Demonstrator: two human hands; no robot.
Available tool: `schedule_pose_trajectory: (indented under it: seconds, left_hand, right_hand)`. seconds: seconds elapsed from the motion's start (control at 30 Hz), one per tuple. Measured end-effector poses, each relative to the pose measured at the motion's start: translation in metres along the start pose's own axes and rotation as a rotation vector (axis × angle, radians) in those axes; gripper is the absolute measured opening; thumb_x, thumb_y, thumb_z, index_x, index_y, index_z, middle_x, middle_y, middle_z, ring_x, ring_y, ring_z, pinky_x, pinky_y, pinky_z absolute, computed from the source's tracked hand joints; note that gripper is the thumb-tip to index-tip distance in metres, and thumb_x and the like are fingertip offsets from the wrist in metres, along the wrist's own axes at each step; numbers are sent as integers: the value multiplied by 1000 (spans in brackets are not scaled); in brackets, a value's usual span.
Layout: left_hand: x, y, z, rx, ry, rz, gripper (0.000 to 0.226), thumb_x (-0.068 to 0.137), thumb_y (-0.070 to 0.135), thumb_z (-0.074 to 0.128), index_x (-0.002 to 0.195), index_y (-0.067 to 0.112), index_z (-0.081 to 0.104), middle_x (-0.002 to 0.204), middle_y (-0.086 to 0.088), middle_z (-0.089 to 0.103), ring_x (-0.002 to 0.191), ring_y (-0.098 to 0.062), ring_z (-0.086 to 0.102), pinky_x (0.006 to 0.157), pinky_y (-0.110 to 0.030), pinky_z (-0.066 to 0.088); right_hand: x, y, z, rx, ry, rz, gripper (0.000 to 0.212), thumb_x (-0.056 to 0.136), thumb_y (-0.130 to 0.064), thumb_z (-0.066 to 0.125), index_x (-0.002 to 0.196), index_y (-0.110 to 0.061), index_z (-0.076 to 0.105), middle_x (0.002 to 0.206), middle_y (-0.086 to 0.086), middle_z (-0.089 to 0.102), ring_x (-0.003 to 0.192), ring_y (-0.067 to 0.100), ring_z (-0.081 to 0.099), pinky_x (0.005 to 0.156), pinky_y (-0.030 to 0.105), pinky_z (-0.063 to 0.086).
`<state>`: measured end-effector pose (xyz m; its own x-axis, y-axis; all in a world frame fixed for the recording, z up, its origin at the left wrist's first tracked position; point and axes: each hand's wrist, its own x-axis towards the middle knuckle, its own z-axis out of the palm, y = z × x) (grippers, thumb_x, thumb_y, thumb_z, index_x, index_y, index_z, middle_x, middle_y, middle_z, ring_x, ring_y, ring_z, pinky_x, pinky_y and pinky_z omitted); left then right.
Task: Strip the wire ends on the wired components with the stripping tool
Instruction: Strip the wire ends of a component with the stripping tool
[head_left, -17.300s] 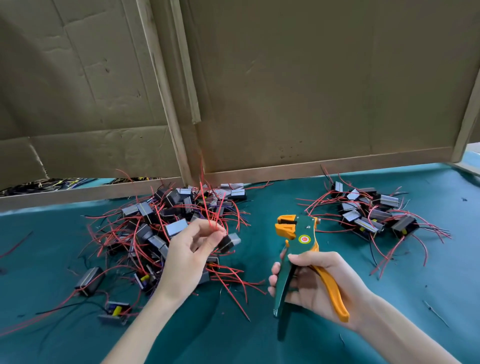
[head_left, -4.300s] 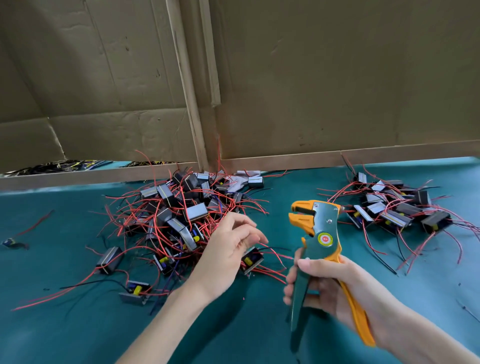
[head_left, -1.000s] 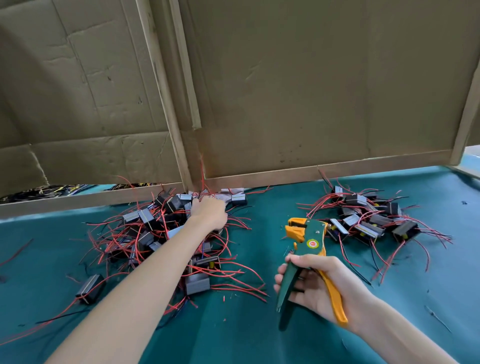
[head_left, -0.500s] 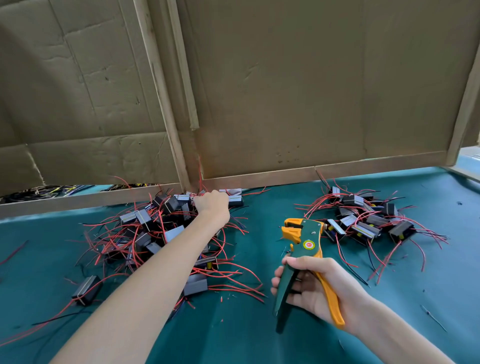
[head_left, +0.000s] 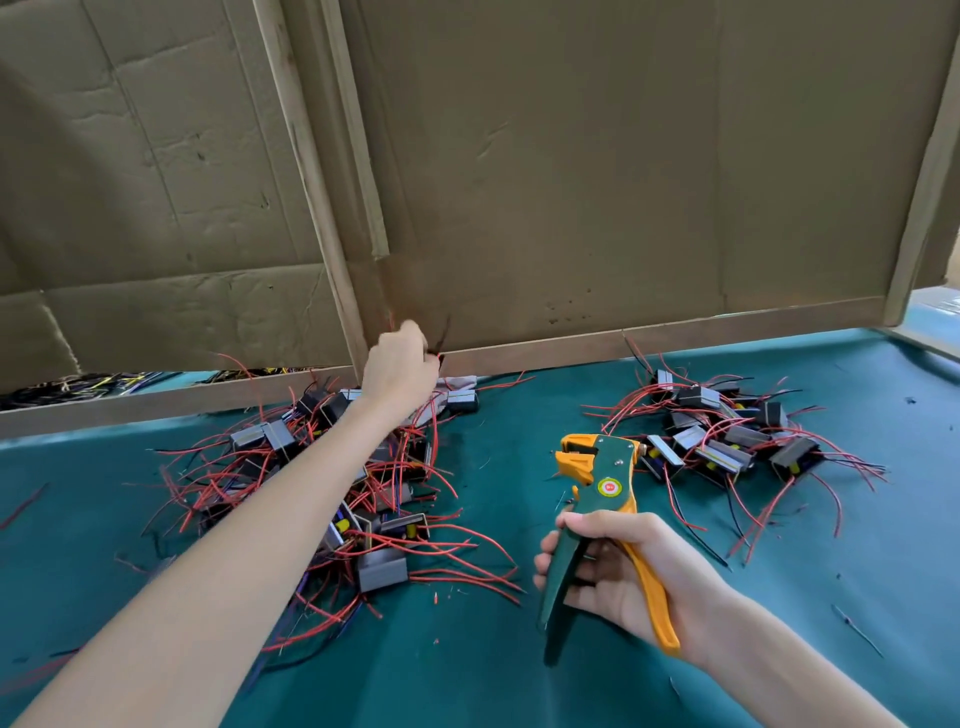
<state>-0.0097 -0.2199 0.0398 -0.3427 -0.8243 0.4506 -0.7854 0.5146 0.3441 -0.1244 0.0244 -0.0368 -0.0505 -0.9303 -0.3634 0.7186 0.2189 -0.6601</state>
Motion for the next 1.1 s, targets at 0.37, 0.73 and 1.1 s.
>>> schedule_pose_trajectory:
  seconds: [0.37,0.73,1.1]
  left_hand:
    - [-33,24,-65,-895,56,-228,37,84,-11,31,77,18,53,70,-7,57,61,-22,55,54,-29,44]
    - [-110,16,-1,-1131,-694,-385,29,101,0,29,94,4,57,93,-13,54,80,-21,62,66,-37,58]
    - [-108,9,-9,-1178,-435,-123,24,84,30,60,77,9,68,79,-3,65,80,-14,62,82,-46,58]
  right_hand:
    - [0,-3,1,14,21,-2,22,62,-2,67,83,4,60,73,23,63,63,37,67,59,46,59]
    - [8,-1,-6,31,35,-18,9,60,-2,70,67,4,71,75,24,65,64,38,68,61,47,58]
    - [6,-3,-7,-67,-53,-78,8,64,-5,72,70,-1,72,77,24,64,69,39,67,66,47,58]
